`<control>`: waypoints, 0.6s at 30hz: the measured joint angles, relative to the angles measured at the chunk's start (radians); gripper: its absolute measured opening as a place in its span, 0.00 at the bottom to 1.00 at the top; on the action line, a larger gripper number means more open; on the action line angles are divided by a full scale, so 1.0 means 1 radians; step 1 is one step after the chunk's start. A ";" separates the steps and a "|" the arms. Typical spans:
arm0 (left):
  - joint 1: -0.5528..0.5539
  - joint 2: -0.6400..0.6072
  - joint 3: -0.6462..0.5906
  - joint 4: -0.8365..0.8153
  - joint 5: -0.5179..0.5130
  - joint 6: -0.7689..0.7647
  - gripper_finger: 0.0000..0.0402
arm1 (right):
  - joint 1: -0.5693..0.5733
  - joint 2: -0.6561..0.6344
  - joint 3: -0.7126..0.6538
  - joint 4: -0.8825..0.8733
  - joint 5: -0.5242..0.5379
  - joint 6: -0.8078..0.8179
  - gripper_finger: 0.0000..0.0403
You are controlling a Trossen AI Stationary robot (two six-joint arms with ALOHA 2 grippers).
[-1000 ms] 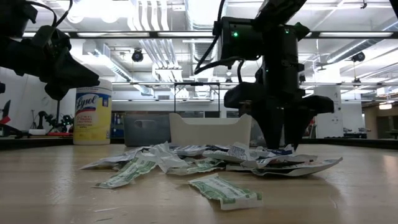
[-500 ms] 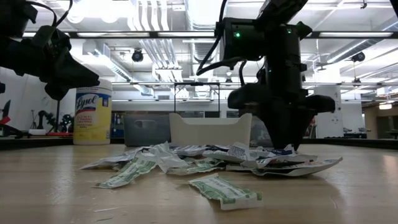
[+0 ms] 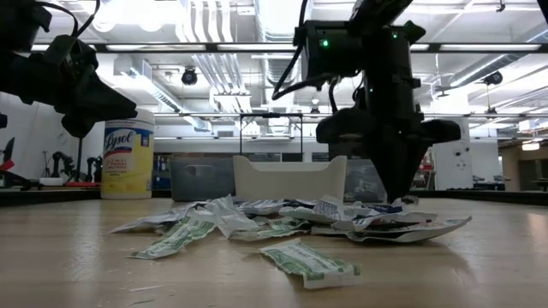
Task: Pick & Place First Aid Supplies
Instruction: Put the blue alcohol pad into the right black bin
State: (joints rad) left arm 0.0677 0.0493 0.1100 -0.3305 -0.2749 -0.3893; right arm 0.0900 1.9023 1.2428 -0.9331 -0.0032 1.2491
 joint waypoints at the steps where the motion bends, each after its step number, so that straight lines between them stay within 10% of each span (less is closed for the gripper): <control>1: 0.000 0.000 0.000 0.000 0.000 0.000 0.23 | 0.000 -0.004 0.005 -0.013 0.000 0.000 0.03; 10: 0.000 0.000 0.000 0.000 0.000 0.000 0.23 | 0.001 -0.007 0.172 -0.302 0.021 0.000 0.03; 18: 0.000 0.000 0.000 0.000 0.000 0.000 0.23 | -0.018 -0.009 0.394 -0.572 0.322 0.000 0.03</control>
State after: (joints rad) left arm 0.0676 0.0490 0.1099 -0.3305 -0.2749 -0.3893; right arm 0.0721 1.8931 1.6365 -1.5049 0.3188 1.2487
